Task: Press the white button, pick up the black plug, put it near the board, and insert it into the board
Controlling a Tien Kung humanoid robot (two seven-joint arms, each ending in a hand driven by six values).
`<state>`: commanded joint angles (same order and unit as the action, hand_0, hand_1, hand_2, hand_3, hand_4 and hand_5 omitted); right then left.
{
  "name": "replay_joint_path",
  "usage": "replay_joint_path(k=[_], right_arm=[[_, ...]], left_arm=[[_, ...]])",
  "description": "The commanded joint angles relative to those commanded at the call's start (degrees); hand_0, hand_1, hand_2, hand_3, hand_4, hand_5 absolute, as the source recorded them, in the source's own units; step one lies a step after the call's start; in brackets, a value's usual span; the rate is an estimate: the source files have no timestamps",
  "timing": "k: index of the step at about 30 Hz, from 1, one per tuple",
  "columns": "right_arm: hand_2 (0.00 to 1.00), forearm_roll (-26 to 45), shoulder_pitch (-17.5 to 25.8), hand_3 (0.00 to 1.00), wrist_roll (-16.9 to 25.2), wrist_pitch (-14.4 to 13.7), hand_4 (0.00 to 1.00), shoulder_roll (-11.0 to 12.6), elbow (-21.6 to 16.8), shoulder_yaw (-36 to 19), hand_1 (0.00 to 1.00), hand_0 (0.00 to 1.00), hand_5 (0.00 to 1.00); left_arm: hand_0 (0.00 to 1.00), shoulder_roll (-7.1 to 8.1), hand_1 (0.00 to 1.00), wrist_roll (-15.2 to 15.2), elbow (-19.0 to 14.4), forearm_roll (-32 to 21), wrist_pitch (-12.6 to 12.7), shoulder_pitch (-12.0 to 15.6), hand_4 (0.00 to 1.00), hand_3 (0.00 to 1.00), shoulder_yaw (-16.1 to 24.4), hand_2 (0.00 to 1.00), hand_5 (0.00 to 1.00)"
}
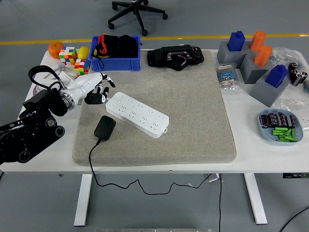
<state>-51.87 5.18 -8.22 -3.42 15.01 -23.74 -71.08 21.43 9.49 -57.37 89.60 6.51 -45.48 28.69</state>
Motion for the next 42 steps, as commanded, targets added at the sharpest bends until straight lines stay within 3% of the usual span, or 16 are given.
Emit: replay_joint_path(k=[14,42], right_arm=[[0.697,0.1,-0.3,0.654,0.0,0.0,0.717,0.2,0.0,0.5,0.718,0.746,0.415],[0.696,0.2,-0.3,0.654,0.0,0.0,0.717,0.2,0.2,0.7,0.718,0.746,0.415]], left_arm=[[0.002,-4.81,0.007,0.6,10.3,-2.9,-1.2,-5.9,0.206,0.628,-10.0,0.044,0.002],[0.002,-5.93,0.008,1.2,11.7,-1.7,-2.1,-7.1,0.231,0.630,-14.3,0.042,0.002]])
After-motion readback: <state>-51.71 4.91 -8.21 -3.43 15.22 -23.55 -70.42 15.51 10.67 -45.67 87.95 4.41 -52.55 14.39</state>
